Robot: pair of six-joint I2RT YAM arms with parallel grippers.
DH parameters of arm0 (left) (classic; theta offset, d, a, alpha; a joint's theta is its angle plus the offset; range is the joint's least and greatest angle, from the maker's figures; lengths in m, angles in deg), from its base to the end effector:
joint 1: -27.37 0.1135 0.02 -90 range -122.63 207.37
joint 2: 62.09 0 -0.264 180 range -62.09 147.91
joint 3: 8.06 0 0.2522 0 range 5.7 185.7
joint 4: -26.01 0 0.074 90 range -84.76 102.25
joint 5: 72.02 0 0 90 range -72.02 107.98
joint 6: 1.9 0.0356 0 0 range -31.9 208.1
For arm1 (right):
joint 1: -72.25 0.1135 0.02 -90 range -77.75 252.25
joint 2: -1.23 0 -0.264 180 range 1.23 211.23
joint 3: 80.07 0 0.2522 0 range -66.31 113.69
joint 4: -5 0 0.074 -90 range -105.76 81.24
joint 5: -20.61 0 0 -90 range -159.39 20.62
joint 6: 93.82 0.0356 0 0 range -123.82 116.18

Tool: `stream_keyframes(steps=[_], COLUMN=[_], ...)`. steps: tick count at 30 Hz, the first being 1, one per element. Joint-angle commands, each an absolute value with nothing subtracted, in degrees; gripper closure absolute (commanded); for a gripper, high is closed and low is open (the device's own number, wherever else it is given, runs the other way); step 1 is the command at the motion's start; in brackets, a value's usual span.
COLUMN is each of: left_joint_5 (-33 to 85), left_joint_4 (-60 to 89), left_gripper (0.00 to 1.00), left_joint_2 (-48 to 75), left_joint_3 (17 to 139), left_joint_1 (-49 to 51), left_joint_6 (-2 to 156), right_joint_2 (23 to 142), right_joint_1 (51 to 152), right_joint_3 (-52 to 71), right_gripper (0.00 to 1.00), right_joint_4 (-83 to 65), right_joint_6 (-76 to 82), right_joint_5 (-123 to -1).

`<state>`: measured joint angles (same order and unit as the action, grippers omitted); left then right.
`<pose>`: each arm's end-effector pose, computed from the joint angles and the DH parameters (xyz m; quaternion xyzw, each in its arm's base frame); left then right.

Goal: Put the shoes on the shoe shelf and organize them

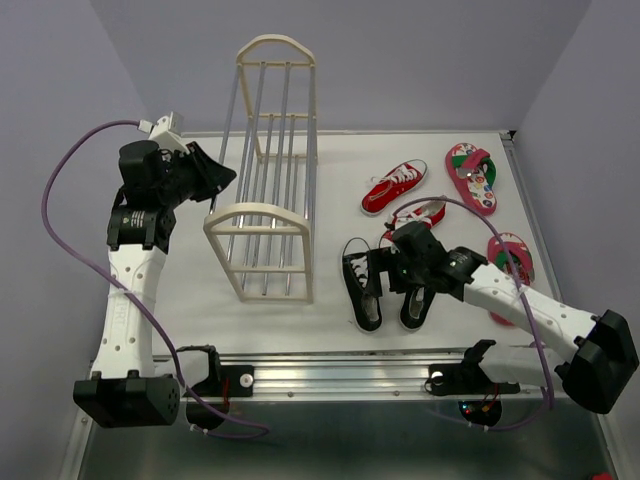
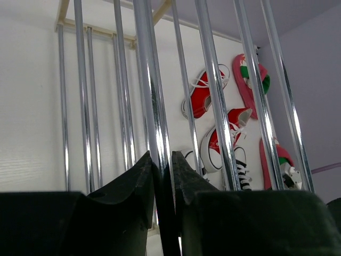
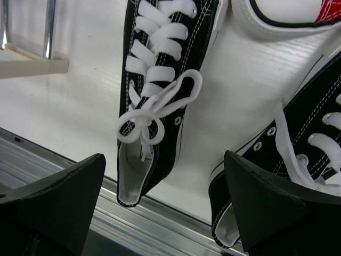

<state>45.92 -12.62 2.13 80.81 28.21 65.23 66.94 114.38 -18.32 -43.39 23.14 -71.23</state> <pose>0.2369 -0.0132 0.4309 -0.0116 0.7788 -0.3009 0.5502 0.1713 0.1534 0.2500 -0.1198 0.9388 0.1704 0.2744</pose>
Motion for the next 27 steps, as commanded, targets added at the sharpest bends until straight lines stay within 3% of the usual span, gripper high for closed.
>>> stream_keyframes(steps=[1,6,19,25,27], left_joint_5=[42.6,38.6,42.6,44.3,44.8], left_joint_4=[-9.2,-7.6,-5.7,-5.6,-5.7], left_gripper=[1.0,1.0,1.0,1.0,1.0], left_joint_2=[-0.6,-2.6,-2.2,-1.3,-0.8], left_joint_3=[76.9,73.7,72.1,72.1,72.1], left_joint_1=[28.3,28.3,28.3,28.3,28.3], left_joint_6=[65.5,63.2,65.1,67.3,67.8], right_joint_2=[65.1,65.5,70.8,73.4,73.7], right_joint_1=[117.0,118.5,120.7,121.2,121.2], right_joint_3=[-17.8,-18.8,-23.4,-24.8,-25.1], right_gripper=[0.05,0.17,0.25,0.46,0.61], right_joint_4=[-48.0,-49.4,-39.4,-38.3,-38.2], right_joint_6=[26.9,28.1,29.1,30.5,30.7], right_joint_5=[-75.6,-75.5,-71.0,-73.4,-73.9])
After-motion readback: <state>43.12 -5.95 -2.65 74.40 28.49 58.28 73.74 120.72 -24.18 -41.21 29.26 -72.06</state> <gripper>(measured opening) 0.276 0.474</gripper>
